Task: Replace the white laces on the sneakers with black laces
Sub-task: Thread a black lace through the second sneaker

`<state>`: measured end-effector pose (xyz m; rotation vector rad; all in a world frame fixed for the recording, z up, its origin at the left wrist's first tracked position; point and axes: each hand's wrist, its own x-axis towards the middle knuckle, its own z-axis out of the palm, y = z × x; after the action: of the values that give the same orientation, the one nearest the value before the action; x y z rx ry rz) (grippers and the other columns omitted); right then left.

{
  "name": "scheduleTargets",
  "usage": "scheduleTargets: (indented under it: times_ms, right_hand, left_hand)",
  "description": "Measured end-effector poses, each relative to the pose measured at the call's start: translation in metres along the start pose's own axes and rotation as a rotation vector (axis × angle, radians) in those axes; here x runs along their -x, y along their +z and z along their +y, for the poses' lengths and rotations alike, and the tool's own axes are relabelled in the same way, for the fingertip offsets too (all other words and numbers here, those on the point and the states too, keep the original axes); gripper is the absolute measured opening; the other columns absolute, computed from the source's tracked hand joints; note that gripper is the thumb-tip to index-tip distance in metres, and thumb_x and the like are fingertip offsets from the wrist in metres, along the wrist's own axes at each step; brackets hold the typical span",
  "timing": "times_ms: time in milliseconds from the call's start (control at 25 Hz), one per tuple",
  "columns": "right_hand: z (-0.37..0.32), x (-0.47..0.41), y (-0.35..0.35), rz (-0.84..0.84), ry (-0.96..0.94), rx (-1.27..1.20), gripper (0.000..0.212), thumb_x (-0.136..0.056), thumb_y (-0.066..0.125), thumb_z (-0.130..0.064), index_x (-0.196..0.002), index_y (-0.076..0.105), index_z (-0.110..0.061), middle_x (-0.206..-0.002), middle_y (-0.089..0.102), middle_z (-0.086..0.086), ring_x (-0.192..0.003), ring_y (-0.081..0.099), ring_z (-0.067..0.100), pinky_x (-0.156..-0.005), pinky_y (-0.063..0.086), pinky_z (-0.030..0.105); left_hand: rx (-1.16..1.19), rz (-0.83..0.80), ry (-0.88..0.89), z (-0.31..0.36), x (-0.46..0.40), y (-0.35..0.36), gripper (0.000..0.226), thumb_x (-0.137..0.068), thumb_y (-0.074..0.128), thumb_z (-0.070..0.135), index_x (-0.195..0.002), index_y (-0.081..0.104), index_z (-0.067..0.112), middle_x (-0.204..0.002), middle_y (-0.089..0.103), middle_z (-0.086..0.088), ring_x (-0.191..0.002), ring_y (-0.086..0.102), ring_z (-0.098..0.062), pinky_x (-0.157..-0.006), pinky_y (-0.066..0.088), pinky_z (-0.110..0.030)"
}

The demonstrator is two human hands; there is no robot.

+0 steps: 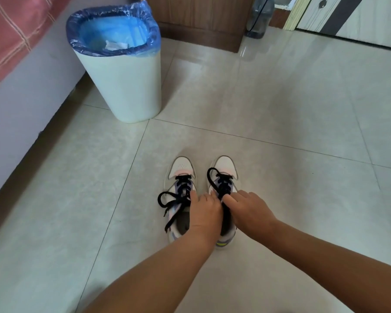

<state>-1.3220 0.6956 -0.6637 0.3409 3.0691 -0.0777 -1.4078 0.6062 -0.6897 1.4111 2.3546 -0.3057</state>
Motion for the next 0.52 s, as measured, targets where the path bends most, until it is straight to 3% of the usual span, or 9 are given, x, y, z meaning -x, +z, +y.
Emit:
scheduleTargets:
  times_ms: [80,120,240,360,440,520]
  right_hand:
    - [0.003,0.001,0.005,0.022,0.027,-0.032,0.012,-0.066,0.039,-0.01,-0.072,0.047,-0.018,-0.053,0.052,-0.001,-0.043,0.047,0.021,-0.042,0.023,0.024]
    - [0.004,0.0,0.005,0.006,0.076,-0.043,0.012,-0.067,0.041,-0.01,-0.075,0.043,-0.019,-0.055,0.053,-0.001,-0.044,0.049,0.021,-0.042,0.023,0.025]
    - [-0.003,0.005,0.002,0.076,0.2,-0.039,0.028,-0.061,0.068,-0.007,-0.086,0.055,-0.012,-0.073,0.061,0.007,-0.06,0.058,0.026,-0.046,0.037,0.031]
    - [-0.035,0.032,-0.003,0.181,0.047,-0.038,0.021,-0.077,0.055,-0.02,-0.094,0.061,-0.01,-0.094,0.06,0.007,-0.082,0.055,0.026,-0.063,0.045,0.033]
    - [-0.058,0.044,-0.009,0.025,0.183,-0.184,0.027,-0.082,0.047,-0.03,-0.097,0.06,-0.012,-0.095,0.058,0.004,-0.085,0.055,0.023,-0.063,0.046,0.03]
    - [-0.062,0.036,-0.001,-0.194,0.336,-0.303,0.034,-0.086,0.05,-0.022,-0.119,0.047,-0.011,-0.107,0.055,0.006,-0.097,0.055,0.027,-0.072,0.047,0.034]
  left_hand:
    - [-0.062,-0.018,0.005,0.004,-0.001,-0.006,0.062,-0.093,0.044,0.017,-0.144,0.017,-0.004,-0.125,0.052,-0.012,-0.118,0.047,-0.03,-0.112,0.01,-0.056]
    - [-0.085,-0.032,-0.009,0.007,-0.001,-0.008,0.059,-0.095,0.041,0.016,-0.144,0.018,-0.006,-0.126,0.051,-0.014,-0.12,0.046,-0.032,-0.113,0.008,-0.056]
    - [-0.05,-0.022,0.016,0.004,0.0,-0.022,0.053,-0.095,0.042,0.025,-0.14,0.03,-0.001,-0.133,0.045,-0.015,-0.128,0.035,-0.033,-0.114,0.001,-0.056]
    - [0.144,0.105,0.058,-0.047,0.015,-0.034,0.068,-0.088,0.051,0.046,-0.141,0.026,0.011,-0.145,0.029,-0.012,-0.139,0.017,-0.027,-0.116,0.004,-0.048]
    - [0.29,0.026,-0.028,-0.095,0.038,-0.023,0.091,-0.085,0.057,0.048,-0.15,0.003,0.014,-0.155,0.01,-0.01,-0.144,0.009,-0.025,-0.115,0.012,-0.043]
    - [0.784,-0.249,-0.176,-0.123,0.059,-0.004,0.101,-0.084,0.065,0.042,-0.15,-0.009,0.021,-0.158,0.008,-0.005,-0.139,0.029,-0.027,-0.105,0.035,-0.037]
